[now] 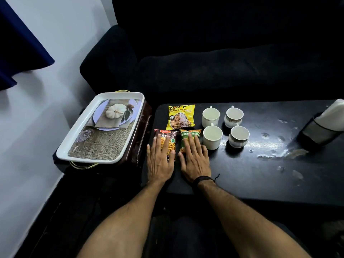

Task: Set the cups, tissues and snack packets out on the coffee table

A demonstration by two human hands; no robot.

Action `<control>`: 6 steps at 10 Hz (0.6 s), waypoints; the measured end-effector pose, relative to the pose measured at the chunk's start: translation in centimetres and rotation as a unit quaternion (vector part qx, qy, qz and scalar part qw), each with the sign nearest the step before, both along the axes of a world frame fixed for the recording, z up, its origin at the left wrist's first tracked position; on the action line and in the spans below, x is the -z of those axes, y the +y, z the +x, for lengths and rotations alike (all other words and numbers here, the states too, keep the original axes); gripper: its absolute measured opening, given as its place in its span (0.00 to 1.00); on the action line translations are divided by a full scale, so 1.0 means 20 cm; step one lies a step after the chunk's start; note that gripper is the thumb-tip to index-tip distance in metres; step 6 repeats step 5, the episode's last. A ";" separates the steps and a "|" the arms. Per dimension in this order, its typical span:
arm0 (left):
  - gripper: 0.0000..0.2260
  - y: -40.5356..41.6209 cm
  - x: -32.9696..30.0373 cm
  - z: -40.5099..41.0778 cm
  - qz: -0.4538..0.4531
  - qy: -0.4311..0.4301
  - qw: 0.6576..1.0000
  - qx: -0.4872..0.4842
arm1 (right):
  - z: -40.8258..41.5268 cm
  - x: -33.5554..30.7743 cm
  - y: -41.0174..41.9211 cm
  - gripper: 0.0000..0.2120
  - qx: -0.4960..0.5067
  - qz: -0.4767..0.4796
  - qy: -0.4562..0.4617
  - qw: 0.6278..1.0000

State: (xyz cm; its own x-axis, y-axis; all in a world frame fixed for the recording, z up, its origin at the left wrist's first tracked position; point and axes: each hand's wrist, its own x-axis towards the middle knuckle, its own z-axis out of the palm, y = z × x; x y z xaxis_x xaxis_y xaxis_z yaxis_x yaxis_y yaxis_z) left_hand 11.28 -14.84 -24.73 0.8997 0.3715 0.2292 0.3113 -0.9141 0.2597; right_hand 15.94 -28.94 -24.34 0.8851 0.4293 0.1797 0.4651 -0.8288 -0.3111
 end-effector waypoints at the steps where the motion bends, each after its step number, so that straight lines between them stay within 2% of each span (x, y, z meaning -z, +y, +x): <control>1: 0.27 -0.02 -0.01 -0.01 -0.014 0.005 1.000 -0.006 | -0.01 -0.01 0.00 0.30 -0.003 0.011 0.007 1.000; 2: 0.27 -0.06 -0.05 -0.02 -0.030 0.013 0.999 -0.028 | -0.02 -0.03 -0.03 0.30 -0.015 0.006 -0.003 1.000; 5: 0.27 -0.24 -0.37 0.03 -0.023 0.003 0.999 0.023 | -0.02 -0.31 -0.19 0.29 -0.021 -0.010 -0.031 0.999; 6: 0.27 -0.24 -0.37 0.03 -0.023 0.003 0.999 0.023 | -0.02 -0.31 -0.19 0.29 -0.021 -0.010 -0.031 0.999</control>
